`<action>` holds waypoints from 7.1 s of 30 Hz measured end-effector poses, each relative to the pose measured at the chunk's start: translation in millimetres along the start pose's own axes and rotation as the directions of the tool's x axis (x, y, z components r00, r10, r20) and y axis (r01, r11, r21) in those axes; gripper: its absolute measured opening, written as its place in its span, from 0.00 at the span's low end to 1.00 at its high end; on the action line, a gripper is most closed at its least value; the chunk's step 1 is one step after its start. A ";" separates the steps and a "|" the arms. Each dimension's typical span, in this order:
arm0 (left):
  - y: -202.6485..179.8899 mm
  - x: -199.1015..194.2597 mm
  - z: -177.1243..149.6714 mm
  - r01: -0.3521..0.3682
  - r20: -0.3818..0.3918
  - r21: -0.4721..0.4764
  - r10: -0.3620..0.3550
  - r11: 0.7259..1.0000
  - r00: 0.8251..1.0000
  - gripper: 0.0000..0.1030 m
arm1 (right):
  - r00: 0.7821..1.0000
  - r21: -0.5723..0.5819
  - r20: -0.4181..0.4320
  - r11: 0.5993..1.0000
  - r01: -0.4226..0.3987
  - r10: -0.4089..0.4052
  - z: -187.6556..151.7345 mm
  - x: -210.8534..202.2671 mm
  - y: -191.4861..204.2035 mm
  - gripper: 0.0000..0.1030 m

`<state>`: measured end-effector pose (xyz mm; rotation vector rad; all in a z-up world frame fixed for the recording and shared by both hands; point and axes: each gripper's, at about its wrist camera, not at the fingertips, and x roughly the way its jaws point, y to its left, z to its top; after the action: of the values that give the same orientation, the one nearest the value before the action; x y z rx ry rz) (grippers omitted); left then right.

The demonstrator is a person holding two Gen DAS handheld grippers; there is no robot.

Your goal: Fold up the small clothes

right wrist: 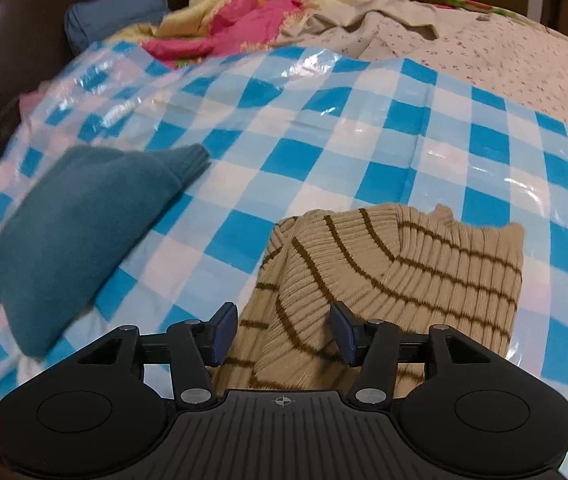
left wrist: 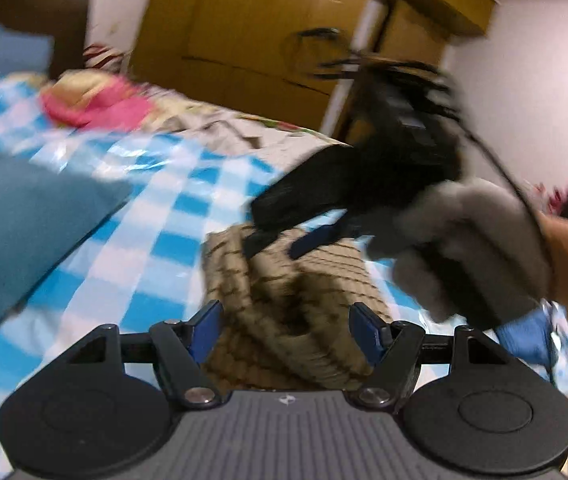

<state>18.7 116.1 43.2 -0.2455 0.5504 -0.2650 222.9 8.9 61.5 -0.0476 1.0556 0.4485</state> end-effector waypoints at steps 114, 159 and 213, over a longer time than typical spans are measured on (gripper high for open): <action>-32.5 107.5 -2.1 -0.288 -0.232 0.160 0.319 0.944 0.919 0.49 | 0.965 0.143 0.259 0.990 0.015 -0.052 -138.3 -55.7 -102.9 0.32; -25.6 99.7 -30.7 -0.312 -0.270 0.185 0.353 0.932 0.896 0.65 | 0.973 0.179 0.171 0.976 0.127 -0.158 -175.5 -37.5 -77.1 0.39; -21.7 99.0 -17.8 -0.351 -0.186 0.145 0.374 0.925 0.909 0.77 | 0.965 0.233 0.185 0.962 0.142 -0.187 -152.5 -28.3 -86.2 0.44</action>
<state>86.2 62.1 -12.6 -0.0053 0.7773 0.0440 117.5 -116.9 -5.8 0.1037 0.8829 0.1792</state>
